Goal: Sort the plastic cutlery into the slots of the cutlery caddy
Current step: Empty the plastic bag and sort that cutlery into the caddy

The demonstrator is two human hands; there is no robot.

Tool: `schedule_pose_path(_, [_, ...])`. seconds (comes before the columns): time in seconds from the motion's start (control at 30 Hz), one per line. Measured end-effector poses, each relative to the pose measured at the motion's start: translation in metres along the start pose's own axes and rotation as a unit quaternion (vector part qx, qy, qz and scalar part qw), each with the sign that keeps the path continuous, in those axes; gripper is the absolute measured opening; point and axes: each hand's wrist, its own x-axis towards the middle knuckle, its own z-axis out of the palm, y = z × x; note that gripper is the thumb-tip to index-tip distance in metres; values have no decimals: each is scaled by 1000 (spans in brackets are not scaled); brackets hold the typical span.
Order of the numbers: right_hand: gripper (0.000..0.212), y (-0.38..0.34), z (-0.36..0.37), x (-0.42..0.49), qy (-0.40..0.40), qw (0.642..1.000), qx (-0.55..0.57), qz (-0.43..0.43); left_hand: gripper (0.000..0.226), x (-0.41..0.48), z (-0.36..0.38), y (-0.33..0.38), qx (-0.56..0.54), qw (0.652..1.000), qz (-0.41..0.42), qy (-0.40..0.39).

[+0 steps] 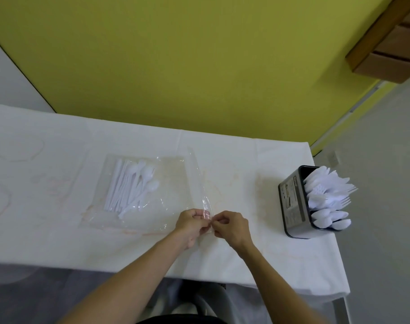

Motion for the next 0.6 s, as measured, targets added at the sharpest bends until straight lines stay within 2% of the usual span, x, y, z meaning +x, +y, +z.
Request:
schedule_pose_path(0.1, [16,3,-4,2,-6,998,58,18,22,-1,-1,0,-6,1000,-7,-5])
schedule_pose_path(0.23, [8,6,-7,2,-16,993,110,34,21,-3,1,-2,-27,1000,-13,6])
schedule_pose_path(0.33, [9,5,-4,2,9,996,85,28,20,-5,3,-5,-18,999,-2,31])
schedule_pose_path(0.43, [12,4,4,3,63,998,23,17,18,-9,9,-7,-24,998,23,44])
schedule_pose_path(0.5, [12,4,5,5,98,995,23,24,17,-13,14,-6,-15,998,42,39])
schedule_pose_path(0.6, [10,0,1,7,91,995,28,34,12,-13,14,-7,-20,997,39,61])
